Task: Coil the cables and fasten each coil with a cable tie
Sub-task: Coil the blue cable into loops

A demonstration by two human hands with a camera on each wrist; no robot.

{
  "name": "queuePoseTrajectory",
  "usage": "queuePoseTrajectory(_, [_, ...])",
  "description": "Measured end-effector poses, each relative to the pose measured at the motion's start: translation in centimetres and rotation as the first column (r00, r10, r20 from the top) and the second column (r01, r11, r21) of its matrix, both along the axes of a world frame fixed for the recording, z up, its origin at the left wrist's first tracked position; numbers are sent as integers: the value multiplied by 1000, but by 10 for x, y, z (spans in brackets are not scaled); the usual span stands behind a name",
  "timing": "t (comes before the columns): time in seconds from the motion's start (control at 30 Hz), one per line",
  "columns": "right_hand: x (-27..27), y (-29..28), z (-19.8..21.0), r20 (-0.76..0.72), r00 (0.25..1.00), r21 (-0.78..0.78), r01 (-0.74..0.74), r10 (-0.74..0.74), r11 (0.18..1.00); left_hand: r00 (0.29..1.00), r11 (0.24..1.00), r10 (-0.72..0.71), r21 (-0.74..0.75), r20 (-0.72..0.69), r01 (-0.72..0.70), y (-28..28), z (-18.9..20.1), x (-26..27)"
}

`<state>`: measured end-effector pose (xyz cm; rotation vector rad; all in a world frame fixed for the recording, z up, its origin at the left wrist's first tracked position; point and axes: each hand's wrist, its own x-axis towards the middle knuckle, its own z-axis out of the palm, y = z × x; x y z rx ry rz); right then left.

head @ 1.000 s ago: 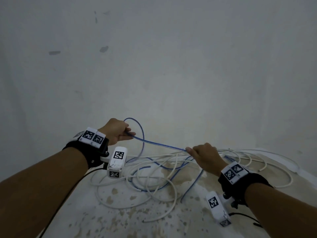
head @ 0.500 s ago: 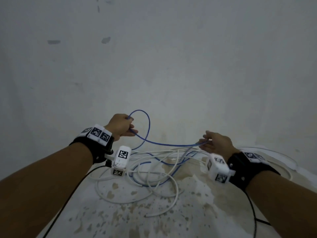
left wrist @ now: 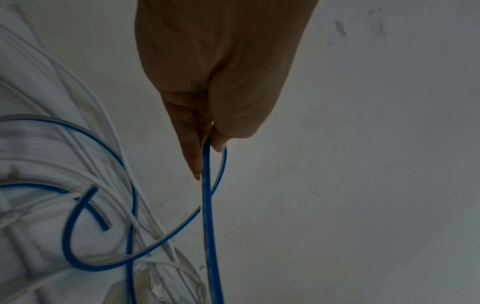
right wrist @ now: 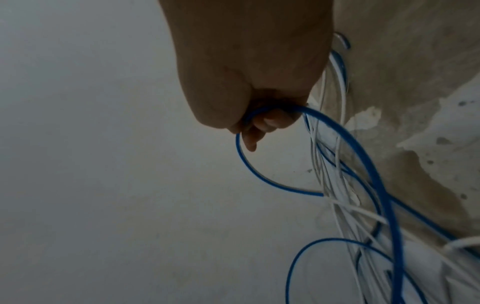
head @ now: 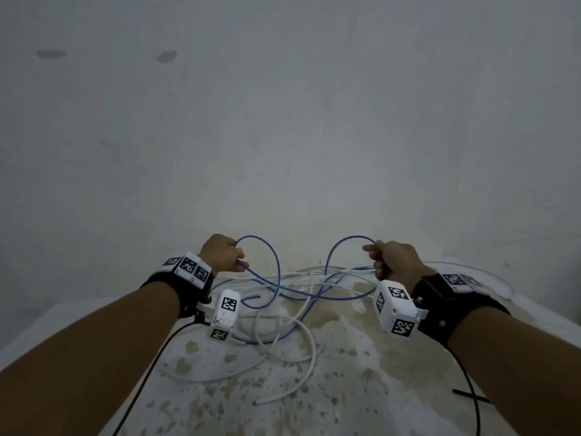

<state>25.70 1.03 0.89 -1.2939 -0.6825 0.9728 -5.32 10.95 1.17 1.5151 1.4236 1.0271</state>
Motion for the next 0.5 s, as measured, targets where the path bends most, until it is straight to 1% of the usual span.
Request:
queuePoseTrajectory(0.1, [-16,6,2,-44,999,25,-19,20,1000,989,993,-117,4,-91,118,2,-5,8])
queuePoseTrajectory(0.17, [-29,10,4,-69,998,50,4,0,999,979,990,-141,-38,-149,137,-7,-7,10])
queuePoseTrajectory(0.23, [-44,12,6,-98,994,77,56,-48,995,968,989,-128,-96,-214,110,-25,-12,10])
queuePoseTrajectory(0.27, [-51,14,8,-132,989,90,79,-67,993,961,983,-142,-145,-237,110,-37,-15,10])
queuePoseTrajectory(0.3, [-58,16,11,-179,980,103,101,-82,990,956,966,-186,-221,-227,135,-49,-17,8])
queuePoseTrajectory(0.33, [-66,18,13,-235,968,111,121,-93,986,950,931,-249,-318,-191,180,-63,-18,7])
queuePoseTrajectory(0.4, [-82,24,14,-342,936,118,128,-80,985,935,824,-354,-480,-24,300,-81,-23,7])
queuePoseTrajectory(0.43, [-91,26,12,-387,921,122,106,-51,987,931,786,-352,-510,94,348,-86,-26,7])
queuePoseTrajectory(0.47, [-101,27,9,-428,904,129,71,-9,989,932,777,-298,-514,208,363,-88,-27,8])
queuePoseTrajectory(0.5, [-111,28,6,-464,885,140,30,39,990,921,786,-216,-502,324,360,-90,-27,8])
